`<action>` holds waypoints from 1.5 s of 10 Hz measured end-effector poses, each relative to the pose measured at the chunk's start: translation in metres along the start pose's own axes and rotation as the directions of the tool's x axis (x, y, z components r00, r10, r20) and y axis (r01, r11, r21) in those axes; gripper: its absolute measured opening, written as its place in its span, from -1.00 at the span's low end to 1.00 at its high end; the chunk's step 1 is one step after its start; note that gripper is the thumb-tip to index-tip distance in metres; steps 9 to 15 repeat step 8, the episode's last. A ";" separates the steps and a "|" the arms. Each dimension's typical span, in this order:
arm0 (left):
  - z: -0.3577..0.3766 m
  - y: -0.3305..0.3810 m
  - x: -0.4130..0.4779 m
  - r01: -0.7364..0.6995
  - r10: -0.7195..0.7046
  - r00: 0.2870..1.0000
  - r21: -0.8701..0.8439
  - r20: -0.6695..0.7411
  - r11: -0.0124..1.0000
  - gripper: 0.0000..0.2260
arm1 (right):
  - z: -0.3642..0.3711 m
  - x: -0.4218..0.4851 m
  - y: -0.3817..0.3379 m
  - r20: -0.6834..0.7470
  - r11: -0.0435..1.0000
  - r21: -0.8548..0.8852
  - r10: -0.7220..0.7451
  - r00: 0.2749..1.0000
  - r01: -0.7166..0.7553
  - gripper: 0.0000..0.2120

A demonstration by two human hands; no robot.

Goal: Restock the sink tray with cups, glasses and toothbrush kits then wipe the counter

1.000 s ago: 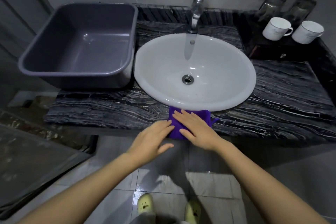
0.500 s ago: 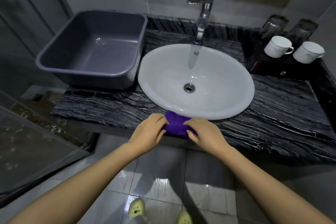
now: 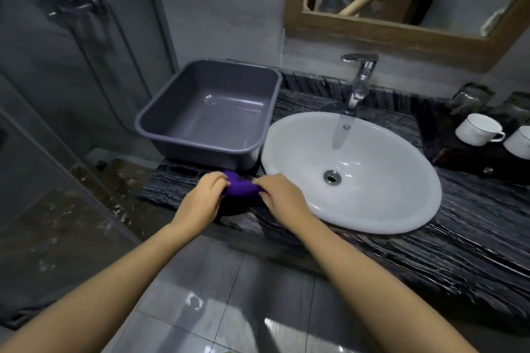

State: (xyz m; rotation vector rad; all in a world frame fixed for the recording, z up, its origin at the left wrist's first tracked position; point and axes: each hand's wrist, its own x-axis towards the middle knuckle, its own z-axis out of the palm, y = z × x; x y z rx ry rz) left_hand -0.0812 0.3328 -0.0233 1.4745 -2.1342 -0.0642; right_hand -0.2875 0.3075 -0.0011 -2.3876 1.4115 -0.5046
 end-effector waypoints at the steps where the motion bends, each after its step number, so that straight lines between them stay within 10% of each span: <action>1: 0.005 -0.022 -0.021 0.001 -0.002 1.000 0.060 0.010 0.998 -0.81 | 0.034 0.004 -0.008 0.058 1.000 -0.027 0.000 0.998 0.002 -0.68; 5: -0.009 -0.053 -0.017 0.142 -0.080 0.894 -0.109 0.441 0.984 -0.70 | 0.031 0.027 -0.005 0.444 0.996 0.076 0.013 0.896 -0.052 -0.52; 8: -0.061 -0.060 0.048 0.284 -0.249 0.564 0.098 0.787 0.954 -0.67 | -0.015 0.083 -0.029 0.829 0.936 -0.082 0.255 0.498 -0.342 -0.61; 15: -0.061 -0.060 0.048 0.284 -0.249 0.564 0.098 0.787 0.954 -0.67 | -0.015 0.083 -0.029 0.829 0.936 -0.082 0.255 0.498 -0.342 -0.61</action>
